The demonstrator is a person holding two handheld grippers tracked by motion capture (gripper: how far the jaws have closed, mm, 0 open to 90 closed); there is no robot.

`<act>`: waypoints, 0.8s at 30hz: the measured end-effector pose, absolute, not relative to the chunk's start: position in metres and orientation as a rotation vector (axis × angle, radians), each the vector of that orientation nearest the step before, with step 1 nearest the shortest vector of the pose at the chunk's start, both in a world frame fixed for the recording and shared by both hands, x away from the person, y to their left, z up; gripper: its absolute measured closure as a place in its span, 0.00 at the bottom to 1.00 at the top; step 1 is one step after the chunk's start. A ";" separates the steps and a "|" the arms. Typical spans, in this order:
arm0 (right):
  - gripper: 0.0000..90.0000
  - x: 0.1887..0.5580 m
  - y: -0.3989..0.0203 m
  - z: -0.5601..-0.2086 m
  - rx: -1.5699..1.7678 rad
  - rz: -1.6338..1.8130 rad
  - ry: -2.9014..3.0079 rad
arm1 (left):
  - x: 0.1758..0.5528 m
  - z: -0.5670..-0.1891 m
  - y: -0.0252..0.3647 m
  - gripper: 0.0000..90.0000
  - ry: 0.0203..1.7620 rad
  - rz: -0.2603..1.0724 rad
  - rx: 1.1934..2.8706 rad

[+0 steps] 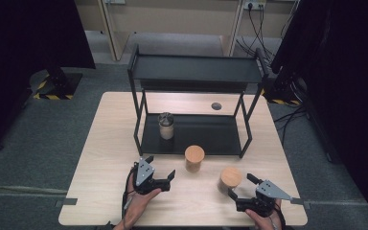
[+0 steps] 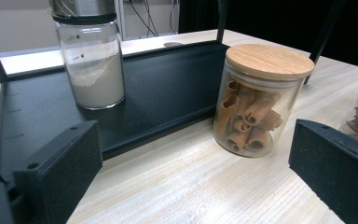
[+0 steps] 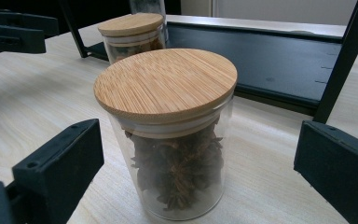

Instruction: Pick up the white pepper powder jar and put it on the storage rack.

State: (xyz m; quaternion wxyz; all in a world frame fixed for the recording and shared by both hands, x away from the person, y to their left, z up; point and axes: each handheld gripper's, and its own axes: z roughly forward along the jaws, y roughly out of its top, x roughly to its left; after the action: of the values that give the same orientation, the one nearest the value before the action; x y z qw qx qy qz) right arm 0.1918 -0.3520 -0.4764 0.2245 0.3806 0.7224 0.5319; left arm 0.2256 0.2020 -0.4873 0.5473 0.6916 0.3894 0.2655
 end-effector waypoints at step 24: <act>0.02 0.192 -0.352 -0.477 1.045 1.473 1.996 | 0.213 -0.493 0.210 0.02 0.900 0.621 1.640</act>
State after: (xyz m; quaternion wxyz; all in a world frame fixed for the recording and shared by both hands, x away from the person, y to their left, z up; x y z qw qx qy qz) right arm 0.1918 -0.3523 -0.4766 0.2231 0.3786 0.7228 0.5334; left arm 0.2127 0.2105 -0.4935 0.5525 0.6934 0.3808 0.2624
